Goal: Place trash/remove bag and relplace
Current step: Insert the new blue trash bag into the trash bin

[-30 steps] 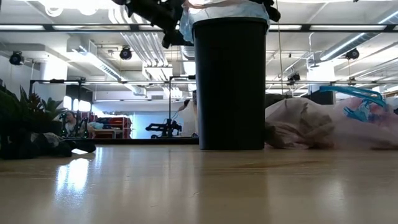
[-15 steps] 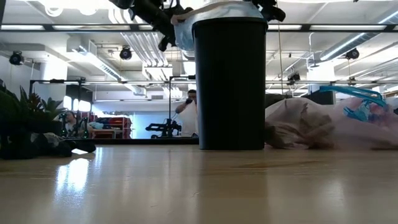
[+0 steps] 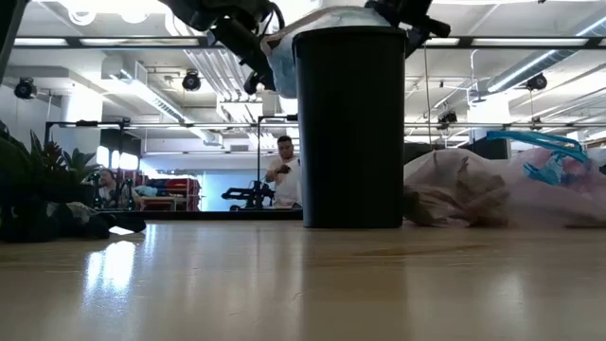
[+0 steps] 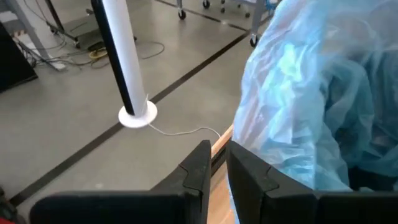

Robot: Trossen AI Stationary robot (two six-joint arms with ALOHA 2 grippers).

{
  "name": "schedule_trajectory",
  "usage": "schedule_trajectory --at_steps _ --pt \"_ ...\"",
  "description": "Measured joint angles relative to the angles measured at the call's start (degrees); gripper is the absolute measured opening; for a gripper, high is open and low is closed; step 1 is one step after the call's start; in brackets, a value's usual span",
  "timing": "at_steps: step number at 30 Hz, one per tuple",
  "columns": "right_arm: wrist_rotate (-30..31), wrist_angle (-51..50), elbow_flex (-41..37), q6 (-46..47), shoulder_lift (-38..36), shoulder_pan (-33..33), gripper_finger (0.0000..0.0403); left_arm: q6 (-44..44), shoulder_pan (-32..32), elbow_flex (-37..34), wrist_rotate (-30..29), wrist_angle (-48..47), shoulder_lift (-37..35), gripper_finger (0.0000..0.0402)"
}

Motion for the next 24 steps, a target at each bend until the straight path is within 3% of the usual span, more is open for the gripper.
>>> schedule_trajectory --at_steps 7,18,24 --pt "-0.7 -0.3 -7.2 2.2 -0.2 -0.3 0.0190 -0.9 0.7 0.0 0.0 -1.0 0.1 0.0054" --pt "-2.6 -1.4 -12.6 3.9 -6.1 -1.4 0.0190 2.5 4.8 0.0 -0.1 -7.7 -0.1 0.0140" --pt "-10.2 6.1 -12.6 2.5 -11.0 -1.4 0.0190 2.5 5.8 0.0 0.0 -5.3 -0.2 0.0180"
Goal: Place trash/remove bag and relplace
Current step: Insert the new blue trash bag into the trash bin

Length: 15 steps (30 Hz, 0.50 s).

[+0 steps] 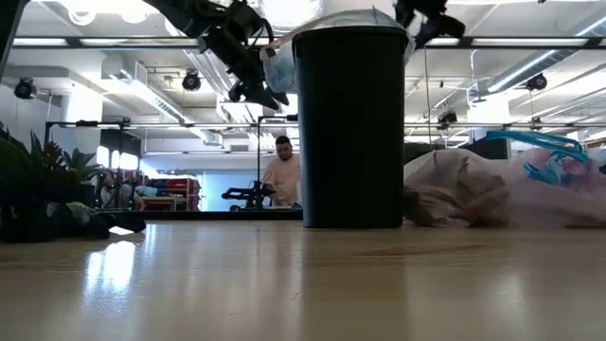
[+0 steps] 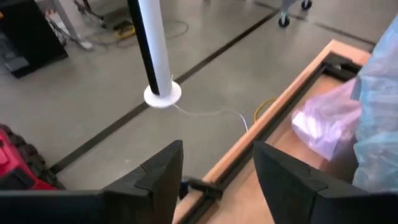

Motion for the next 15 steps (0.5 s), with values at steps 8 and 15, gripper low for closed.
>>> schedule_trajectory --at_steps 8,15 --pt "-3.7 11.6 -0.1 -0.2 -0.3 -0.3 0.0190 -1.5 0.0 0.0 2.0 6.6 0.0 0.0210" --pt "-4.0 10.5 -0.8 -0.3 4.7 -2.5 0.0190 -1.7 0.0 -0.5 1.7 6.5 0.2 0.0217"
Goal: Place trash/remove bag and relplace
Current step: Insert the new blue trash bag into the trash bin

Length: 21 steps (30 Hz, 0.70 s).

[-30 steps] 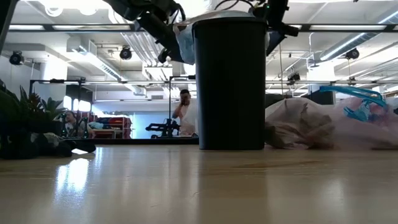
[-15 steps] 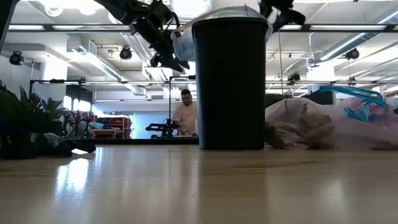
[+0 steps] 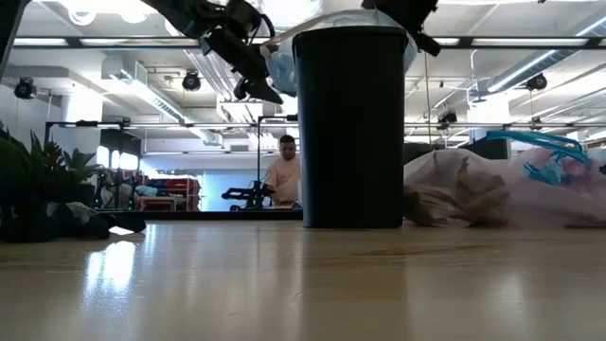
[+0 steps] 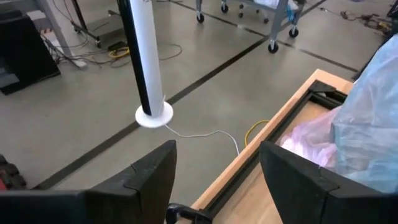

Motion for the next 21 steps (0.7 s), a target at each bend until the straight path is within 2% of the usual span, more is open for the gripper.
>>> schedule_trajectory --at_steps 11,17,19,21 --pt "0.5 -2.4 0.0 1.1 7.1 -5.6 0.0190 -0.3 0.5 -3.6 -0.2 -0.5 0.0 0.0199" --pt "0.1 -9.2 0.0 -2.2 8.3 -5.7 0.0190 -1.3 0.4 -4.9 -0.1 -2.8 0.0 0.0189" --pt "0.1 -12.2 0.0 -2.8 7.9 -5.6 0.0190 -2.1 0.4 -4.9 1.7 -4.8 -0.2 0.0187" --pt "0.1 -14.9 0.0 -3.5 6.8 -5.5 0.0190 -2.3 0.4 -4.9 6.1 -6.5 -0.6 0.0185"
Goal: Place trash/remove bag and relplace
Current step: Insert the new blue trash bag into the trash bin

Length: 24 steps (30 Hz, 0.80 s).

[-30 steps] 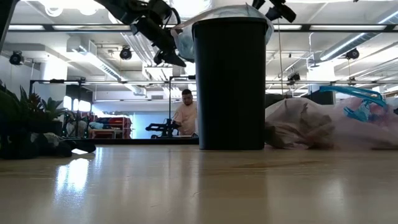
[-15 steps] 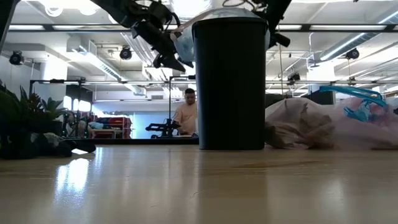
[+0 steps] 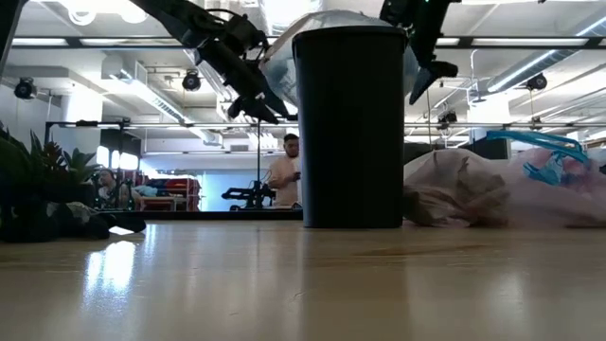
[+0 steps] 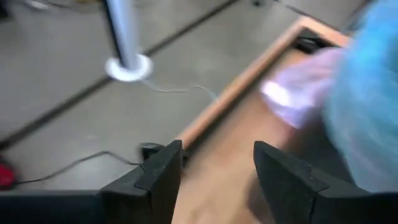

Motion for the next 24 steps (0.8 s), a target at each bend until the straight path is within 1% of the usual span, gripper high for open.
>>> schedule_trajectory --at_steps 2,4,8,10,14,16,19,22,24 --pt "0.3 -1.3 0.0 -0.6 -1.7 0.0 0.0190 0.0 0.0 0.0 4.6 -1.3 -0.7 0.0182" --pt "0.5 -1.3 0.0 -1.7 -3.8 0.0 0.0190 0.0 -0.7 0.0 6.8 -1.6 -1.3 0.0178" --pt "0.4 -1.1 0.0 -1.9 -8.9 0.2 0.0190 1.8 -1.7 0.0 7.3 -1.9 -3.2 0.0170" --pt "0.5 -1.0 0.0 -0.6 -11.5 0.9 0.0190 3.5 -2.1 0.0 7.3 -1.8 -4.1 0.0166" --pt "0.6 1.0 0.1 3.5 -15.0 4.5 0.0190 4.9 -3.0 0.0 7.4 -2.2 -4.4 0.0160" --pt "0.7 0.9 0.1 4.7 -15.6 7.3 0.0190 5.0 -3.6 -0.4 7.4 -2.1 -4.4 0.0157" --pt "3.6 -0.1 -0.1 5.2 -15.5 10.3 0.0190 5.2 -4.5 -1.8 8.4 -2.1 -4.4 0.0155" --pt "4.9 0.7 -0.2 6.6 -15.0 13.2 0.0190 5.3 -5.3 -3.6 11.4 -2.1 -4.5 0.0156" --pt "4.8 2.5 -0.3 6.7 -14.4 15.7 0.0190 5.3 -5.9 -4.4 13.1 -2.1 -4.7 0.0160"
